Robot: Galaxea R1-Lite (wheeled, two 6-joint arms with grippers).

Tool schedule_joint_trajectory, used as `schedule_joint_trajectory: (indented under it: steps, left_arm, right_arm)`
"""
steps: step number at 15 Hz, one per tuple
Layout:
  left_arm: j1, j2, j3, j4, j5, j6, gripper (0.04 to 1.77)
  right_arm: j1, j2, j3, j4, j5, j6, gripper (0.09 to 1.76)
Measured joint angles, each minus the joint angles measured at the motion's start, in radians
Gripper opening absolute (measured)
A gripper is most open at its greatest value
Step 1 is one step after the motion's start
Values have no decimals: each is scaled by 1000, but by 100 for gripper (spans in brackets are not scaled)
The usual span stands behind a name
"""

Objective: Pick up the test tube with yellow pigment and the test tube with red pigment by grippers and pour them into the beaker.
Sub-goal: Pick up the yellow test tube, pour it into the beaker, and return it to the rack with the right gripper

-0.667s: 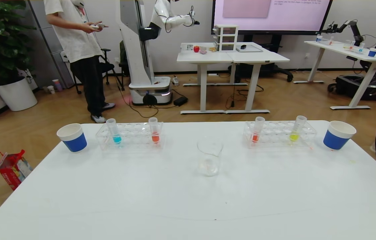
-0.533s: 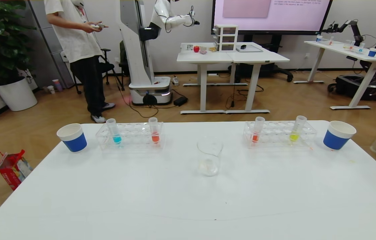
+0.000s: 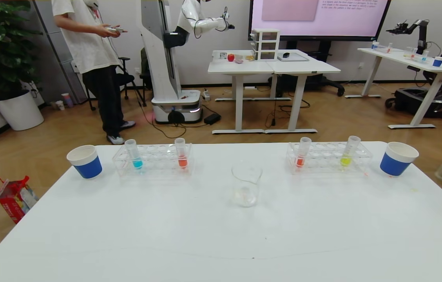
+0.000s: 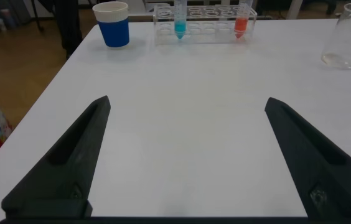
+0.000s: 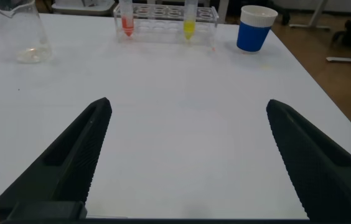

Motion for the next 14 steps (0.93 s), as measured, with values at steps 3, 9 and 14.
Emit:
schedule_joint_trajectory:
  steps: [3, 9, 14]
  left_arm:
    - [0, 0, 0, 0, 0, 0, 173]
    - [0, 0, 0, 0, 0, 0, 173]
    - [0, 0, 0, 0, 0, 0, 173]
  right_arm:
    - [-5, 0, -5, -9, -10, -3, 174]
    - [10, 139, -176, -57, -19, -2, 174]
    - [26, 536, -257, -394, -19, 1, 174]
